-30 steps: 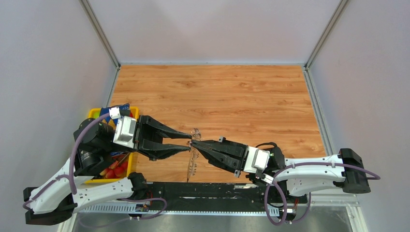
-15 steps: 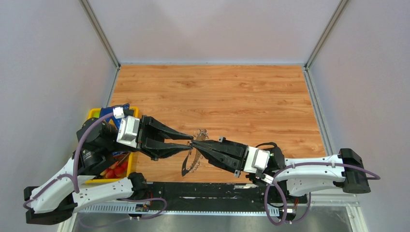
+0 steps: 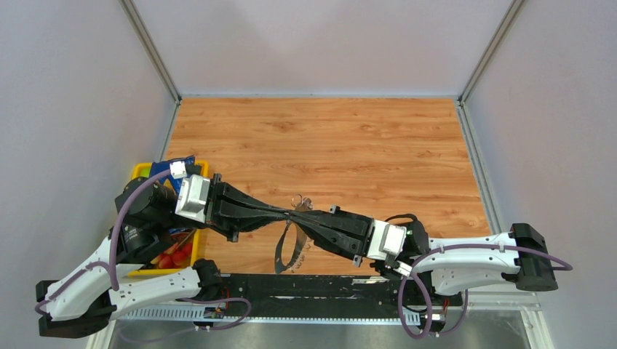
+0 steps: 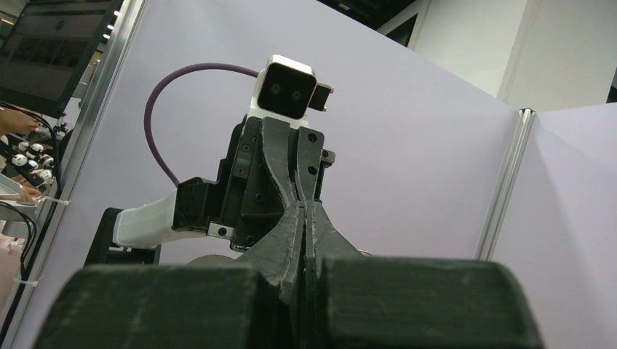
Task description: Put the keys on the keyring
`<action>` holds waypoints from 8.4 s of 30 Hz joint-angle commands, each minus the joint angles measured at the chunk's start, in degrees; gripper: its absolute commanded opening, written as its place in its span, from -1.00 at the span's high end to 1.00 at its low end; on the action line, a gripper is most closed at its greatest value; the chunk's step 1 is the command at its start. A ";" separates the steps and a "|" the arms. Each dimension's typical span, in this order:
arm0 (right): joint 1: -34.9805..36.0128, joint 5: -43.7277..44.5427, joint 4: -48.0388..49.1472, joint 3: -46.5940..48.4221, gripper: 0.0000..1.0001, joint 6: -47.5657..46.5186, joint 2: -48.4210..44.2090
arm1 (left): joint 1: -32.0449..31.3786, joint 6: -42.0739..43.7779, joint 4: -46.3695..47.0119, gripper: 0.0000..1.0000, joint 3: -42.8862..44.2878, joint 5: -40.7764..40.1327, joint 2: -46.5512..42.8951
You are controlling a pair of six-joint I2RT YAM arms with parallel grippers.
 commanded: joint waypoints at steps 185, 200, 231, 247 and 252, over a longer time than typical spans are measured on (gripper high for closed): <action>-1.86 16.12 -41.87 4.19 1.00 16.32 -15.56 | -0.10 10.39 -22.89 0.86 6.16 -3.74 5.02; -0.97 17.03 -36.54 4.09 1.00 15.93 -13.88 | -0.16 10.10 -22.93 0.46 6.08 -5.72 4.19; 1.30 17.12 -38.13 5.44 1.00 14.25 -13.80 | -0.22 8.42 -18.56 0.14 6.35 -8.33 2.45; 2.08 18.58 -37.30 7.00 1.00 11.88 -12.32 | -0.16 7.73 -17.96 0.39 4.82 -7.25 1.03; 2.35 17.92 -37.35 7.53 1.00 11.88 -12.20 | -0.15 7.69 -18.39 0.35 4.72 -6.79 1.57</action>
